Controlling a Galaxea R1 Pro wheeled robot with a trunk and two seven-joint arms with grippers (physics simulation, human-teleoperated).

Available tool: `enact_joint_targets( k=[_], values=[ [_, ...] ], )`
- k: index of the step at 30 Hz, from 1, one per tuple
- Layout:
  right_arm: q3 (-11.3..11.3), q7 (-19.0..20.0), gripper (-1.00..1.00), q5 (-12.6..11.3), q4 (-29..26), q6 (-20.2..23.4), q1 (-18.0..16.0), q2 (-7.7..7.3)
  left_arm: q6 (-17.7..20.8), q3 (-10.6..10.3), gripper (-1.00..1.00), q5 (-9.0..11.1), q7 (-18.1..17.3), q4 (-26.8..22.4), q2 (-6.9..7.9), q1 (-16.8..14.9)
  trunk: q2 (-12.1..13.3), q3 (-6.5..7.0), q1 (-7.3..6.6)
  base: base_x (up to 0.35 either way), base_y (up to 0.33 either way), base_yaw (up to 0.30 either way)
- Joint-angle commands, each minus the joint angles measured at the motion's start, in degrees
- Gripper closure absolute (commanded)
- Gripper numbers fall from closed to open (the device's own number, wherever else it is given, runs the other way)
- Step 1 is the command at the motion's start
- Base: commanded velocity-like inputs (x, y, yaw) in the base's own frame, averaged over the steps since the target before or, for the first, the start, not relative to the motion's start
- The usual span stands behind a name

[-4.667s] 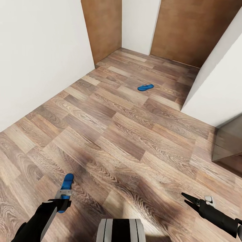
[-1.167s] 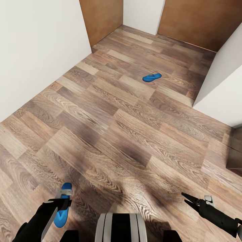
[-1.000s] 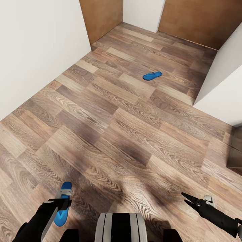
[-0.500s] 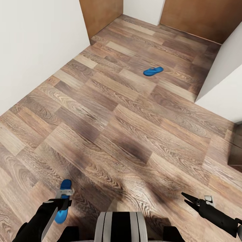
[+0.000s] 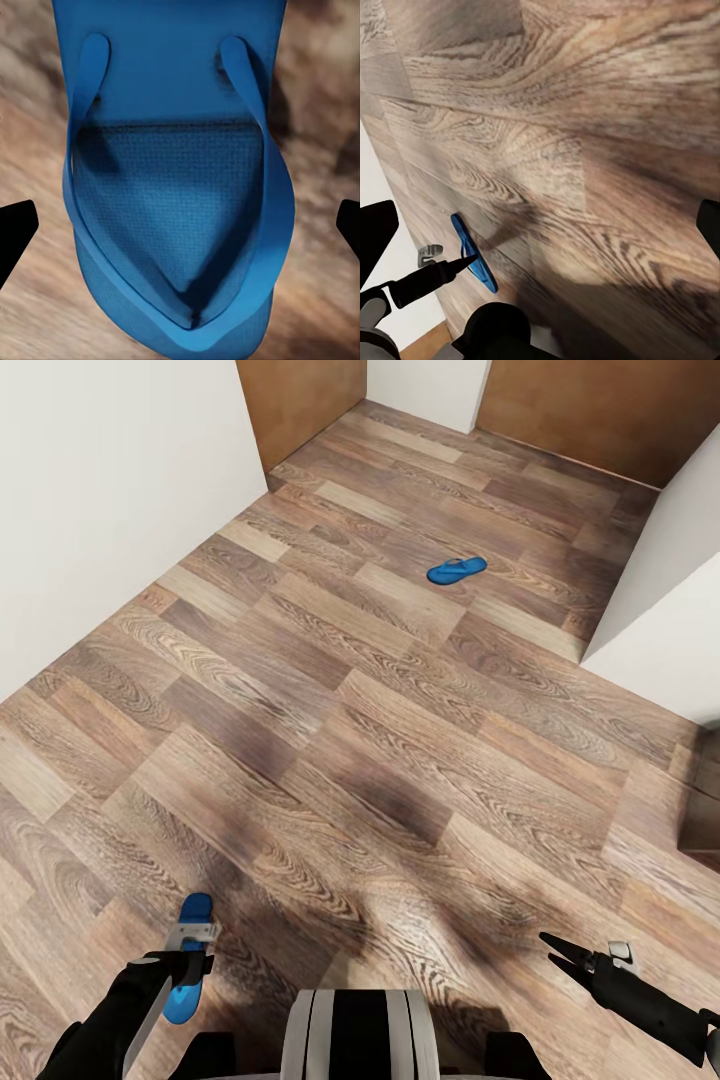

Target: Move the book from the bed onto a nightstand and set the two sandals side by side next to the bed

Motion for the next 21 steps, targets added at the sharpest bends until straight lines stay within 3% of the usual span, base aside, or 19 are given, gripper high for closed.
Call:
enact_joint_targets(
  k=[1, 8, 13, 21],
  values=[
    [0.0, 0.0, -1.00, -0.2, 0.0, 0.4, 0.0, -0.01, 0.3, 0.0, -1.00, -0.1, 0.1, -0.1, -0.01, 0.0, 0.0, -0.03, -0.01, 0.000, 0.000, 0.000],
    [0.0, 0.0, -1.00, -0.2, 0.0, 0.4, 0.0, -0.01, 0.3, 0.0, -1.00, -0.1, 0.1, -0.1, 0.04, 0.0, 0.0, -0.03, -0.01, 0.000, 0.000, 0.000],
    [0.0, 0.0, -1.00, -0.2, 0.0, 0.4, 0.0, -0.01, 0.3, 0.0, -1.00, -0.1, 0.1, -0.1, 0.06, 0.0, -0.1, -1.14, 0.12, 0.000, 0.000, 0.000],
    [0.0, 0.0, -1.00, -0.3, 0.0, 0.4, 0.0, -0.01, 0.3, 0.0, -1.00, -0.1, 0.1, -0.1, 0.02, 0.0, -0.1, -1.14, 0.12, 0.000, 0.000, 0.000]
  ],
)
